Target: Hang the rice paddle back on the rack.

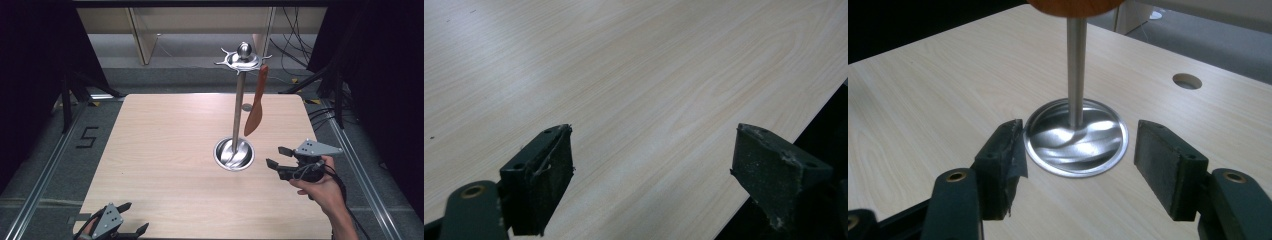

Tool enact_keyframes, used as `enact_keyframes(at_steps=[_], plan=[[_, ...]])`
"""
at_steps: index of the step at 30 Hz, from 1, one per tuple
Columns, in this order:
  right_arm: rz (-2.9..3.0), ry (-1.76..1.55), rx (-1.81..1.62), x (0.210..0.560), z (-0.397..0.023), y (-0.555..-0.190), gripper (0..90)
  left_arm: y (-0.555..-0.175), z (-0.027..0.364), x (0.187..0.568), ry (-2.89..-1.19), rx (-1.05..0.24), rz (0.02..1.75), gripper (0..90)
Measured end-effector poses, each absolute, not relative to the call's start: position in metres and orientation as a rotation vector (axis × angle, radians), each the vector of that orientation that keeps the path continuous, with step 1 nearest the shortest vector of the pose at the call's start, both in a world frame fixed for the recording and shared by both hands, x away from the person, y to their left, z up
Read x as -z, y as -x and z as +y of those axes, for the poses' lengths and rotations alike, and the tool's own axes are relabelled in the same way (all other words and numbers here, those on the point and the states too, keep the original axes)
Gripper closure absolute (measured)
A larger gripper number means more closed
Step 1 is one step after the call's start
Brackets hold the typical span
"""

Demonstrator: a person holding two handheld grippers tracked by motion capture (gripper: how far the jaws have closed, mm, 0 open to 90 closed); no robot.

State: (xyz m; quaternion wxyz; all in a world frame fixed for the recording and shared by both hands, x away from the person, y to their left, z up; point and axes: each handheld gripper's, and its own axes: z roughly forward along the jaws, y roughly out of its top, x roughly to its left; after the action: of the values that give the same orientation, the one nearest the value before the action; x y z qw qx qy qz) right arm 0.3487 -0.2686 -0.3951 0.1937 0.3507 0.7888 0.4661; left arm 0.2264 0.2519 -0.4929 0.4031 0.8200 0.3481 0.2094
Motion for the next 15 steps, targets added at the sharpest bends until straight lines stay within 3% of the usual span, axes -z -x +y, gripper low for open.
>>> enact_keyframes(at_steps=[15], plan=[[2.27,-1.012,-1.274,0.412,-0.261,-0.344,35.1,-0.227,0.252,0.493,-2.075,-0.532,0.867,16.1]])
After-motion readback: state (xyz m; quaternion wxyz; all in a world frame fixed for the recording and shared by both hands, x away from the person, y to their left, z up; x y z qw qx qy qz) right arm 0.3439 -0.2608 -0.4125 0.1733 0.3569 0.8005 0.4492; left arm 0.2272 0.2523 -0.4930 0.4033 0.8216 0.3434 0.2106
